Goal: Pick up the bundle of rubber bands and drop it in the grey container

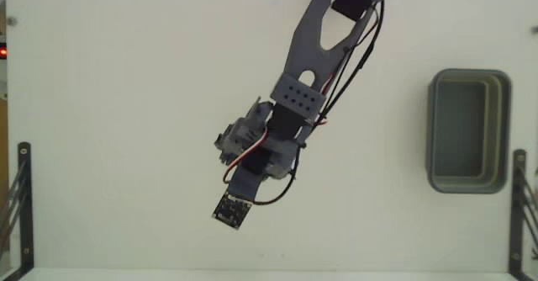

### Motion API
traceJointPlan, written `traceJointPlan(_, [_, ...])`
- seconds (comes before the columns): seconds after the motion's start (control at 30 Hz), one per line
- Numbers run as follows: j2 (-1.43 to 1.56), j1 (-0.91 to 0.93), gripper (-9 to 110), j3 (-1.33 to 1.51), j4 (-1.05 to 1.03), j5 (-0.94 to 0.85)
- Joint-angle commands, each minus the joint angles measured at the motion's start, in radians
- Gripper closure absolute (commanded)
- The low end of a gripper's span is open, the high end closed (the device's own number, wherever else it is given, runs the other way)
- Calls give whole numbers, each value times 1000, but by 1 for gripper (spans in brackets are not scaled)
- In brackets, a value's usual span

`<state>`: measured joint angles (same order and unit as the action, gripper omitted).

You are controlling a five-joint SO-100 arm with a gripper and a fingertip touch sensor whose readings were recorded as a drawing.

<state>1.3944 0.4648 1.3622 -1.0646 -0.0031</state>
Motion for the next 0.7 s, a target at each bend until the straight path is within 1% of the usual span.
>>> traceJointPlan(0.0, [44, 21, 46, -74, -36, 3])
traceJointPlan(0.67, [-15, 21, 46, -364, -265, 3])
